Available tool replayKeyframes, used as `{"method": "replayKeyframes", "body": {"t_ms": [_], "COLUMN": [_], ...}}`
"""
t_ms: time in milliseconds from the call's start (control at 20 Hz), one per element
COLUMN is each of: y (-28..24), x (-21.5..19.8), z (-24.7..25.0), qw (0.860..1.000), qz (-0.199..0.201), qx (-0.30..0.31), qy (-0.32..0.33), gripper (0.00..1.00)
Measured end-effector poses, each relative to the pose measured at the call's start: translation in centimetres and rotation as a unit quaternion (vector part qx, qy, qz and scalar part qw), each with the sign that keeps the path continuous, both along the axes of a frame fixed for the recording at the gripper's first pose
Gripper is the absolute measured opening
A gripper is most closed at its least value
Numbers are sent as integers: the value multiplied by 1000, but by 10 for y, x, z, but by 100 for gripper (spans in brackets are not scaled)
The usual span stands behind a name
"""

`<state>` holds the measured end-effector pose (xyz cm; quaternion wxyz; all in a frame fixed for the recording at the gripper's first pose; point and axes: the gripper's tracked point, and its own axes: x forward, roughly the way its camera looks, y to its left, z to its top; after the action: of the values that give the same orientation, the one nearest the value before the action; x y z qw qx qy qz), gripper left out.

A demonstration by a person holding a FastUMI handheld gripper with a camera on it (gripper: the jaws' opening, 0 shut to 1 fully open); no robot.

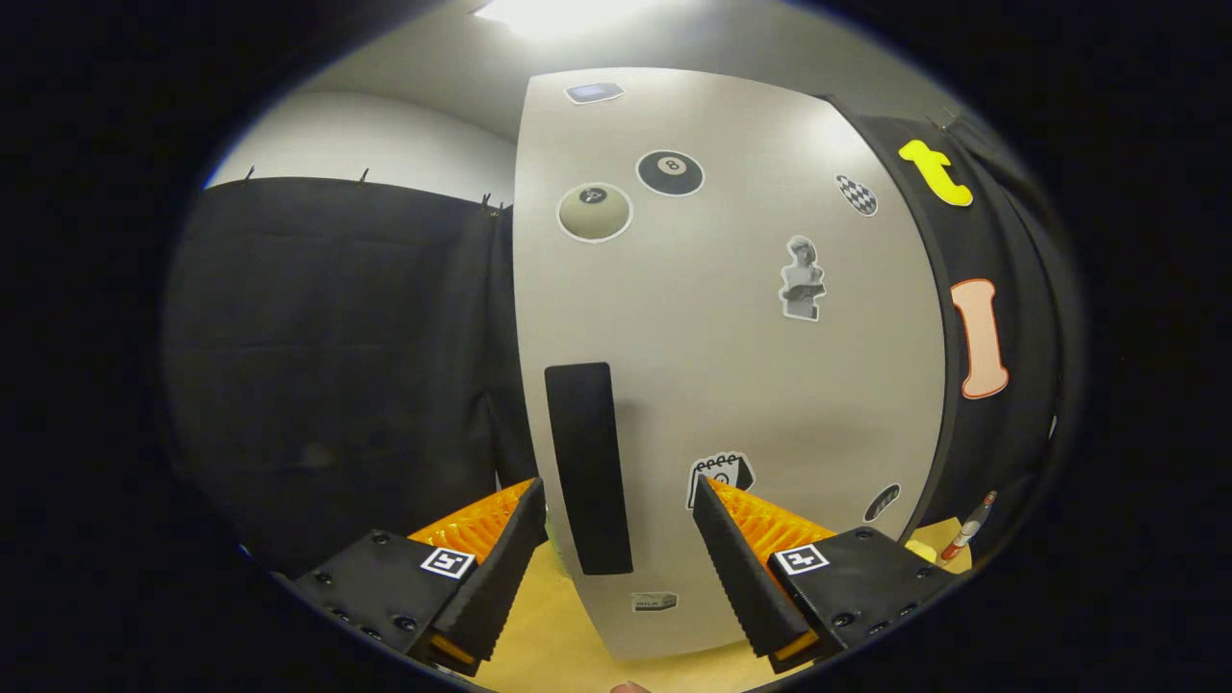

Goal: Open the shoe cabinet door, grab the shoes and put them into the shoe cabinet, then close the shoe cabinet door.

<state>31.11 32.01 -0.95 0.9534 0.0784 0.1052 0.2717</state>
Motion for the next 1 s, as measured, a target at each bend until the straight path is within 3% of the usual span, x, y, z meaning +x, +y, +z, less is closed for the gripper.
{"method": "replayKeyframes", "body": {"t_ms": [350, 1000], "y": [-54, -309], "x": [-46, -116], "z": [11, 22], "qw": [1000, 986], "qz": [-6, -163], "qx": [17, -32], "qy": [4, -24], "gripper": [97, 97]}}
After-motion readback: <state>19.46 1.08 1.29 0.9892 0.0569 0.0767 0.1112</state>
